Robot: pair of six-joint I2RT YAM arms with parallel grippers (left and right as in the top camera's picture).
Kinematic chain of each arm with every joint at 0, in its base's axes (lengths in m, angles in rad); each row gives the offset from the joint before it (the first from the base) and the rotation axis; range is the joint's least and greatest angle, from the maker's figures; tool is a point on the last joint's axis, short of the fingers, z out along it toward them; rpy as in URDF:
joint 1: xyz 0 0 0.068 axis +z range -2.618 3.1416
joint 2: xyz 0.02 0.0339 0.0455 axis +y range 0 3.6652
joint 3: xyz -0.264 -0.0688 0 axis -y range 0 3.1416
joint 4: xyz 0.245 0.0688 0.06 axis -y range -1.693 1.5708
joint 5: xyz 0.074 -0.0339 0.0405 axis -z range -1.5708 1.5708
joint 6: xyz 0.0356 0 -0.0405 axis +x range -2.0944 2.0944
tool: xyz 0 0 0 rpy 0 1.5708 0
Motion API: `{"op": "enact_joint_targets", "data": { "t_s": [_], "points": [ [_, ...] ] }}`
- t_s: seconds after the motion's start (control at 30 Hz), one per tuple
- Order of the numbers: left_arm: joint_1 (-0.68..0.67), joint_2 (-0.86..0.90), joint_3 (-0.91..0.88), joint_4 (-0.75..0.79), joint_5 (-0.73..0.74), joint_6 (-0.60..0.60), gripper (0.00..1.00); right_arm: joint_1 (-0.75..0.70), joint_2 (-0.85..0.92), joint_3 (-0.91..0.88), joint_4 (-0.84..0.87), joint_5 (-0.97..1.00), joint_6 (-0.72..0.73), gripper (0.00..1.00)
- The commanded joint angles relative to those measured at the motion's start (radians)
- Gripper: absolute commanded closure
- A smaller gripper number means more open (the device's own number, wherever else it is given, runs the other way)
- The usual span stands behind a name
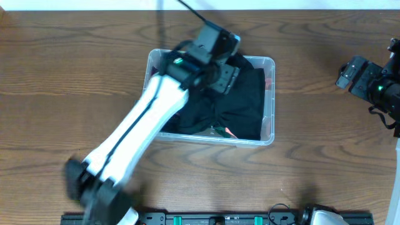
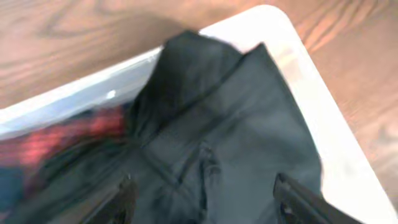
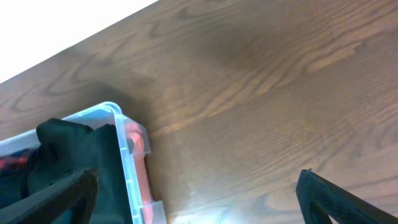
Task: Pack container
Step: 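Press and tuck the black garment down into the bin with left gripper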
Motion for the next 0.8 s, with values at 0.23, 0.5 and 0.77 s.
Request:
{"op": "enact_joint_targets", "data": {
  "t_s": [0.23, 0.5, 0.77],
  "points": [
    [0.059, -0.032, -0.138, -0.209, -0.182, -0.127, 0.29, -0.004, 0.003, 0.0, -0.001, 0.0, 0.003, 0.01],
    [0.122, 0.056, -0.373, -0.011, -0.17, -0.139, 0.29, -0.004, 0.003, 0.0, -0.001, 0.0, 0.003, 0.01],
    [0.122, 0.009, -0.259, -0.129, -0.171, -0.138, 0.29, -0.004, 0.003, 0.0, 0.0, 0.0, 0.003, 0.01]
  ]
}}
